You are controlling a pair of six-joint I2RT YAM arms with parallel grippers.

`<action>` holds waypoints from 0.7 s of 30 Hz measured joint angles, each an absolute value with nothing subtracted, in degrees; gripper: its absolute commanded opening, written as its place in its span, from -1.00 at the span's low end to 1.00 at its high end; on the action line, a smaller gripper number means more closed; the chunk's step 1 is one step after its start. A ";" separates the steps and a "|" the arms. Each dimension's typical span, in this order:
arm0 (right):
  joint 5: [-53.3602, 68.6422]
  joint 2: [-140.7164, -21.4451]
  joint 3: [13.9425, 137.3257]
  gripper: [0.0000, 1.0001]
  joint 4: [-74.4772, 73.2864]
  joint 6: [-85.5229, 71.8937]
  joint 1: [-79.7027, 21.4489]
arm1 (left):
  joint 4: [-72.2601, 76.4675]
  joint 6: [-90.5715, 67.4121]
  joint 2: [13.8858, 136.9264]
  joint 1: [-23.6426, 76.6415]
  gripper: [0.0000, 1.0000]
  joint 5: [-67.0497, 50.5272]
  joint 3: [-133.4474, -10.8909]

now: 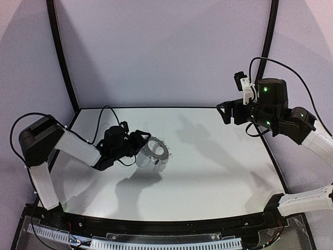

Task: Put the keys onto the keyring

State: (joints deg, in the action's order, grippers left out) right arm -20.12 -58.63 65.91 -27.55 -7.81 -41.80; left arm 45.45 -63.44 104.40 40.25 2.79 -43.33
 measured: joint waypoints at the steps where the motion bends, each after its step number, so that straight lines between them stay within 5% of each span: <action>1: -20.10 -58.63 66.02 0.97 -27.99 -7.81 -41.69 | 44.97 -63.31 105.45 40.86 0.96 2.57 -44.36; 8: -19.68 -58.54 66.87 0.97 -32.03 -9.06 -39.46 | 36.75 -57.82 104.60 43.42 0.98 2.61 -50.22; 15: -14.87 -62.46 66.98 0.97 -36.49 -13.28 -30.39 | 5.87 -45.23 89.52 44.53 0.97 16.40 -60.47; 21: -11.88 -64.97 65.12 0.97 -35.86 -14.04 -23.00 | -10.87 -41.93 78.37 42.63 0.97 26.83 -56.03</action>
State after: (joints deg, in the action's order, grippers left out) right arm -11.88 -64.97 65.12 -35.86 -14.04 -23.00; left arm -10.87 -41.93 78.37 42.63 26.83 -56.03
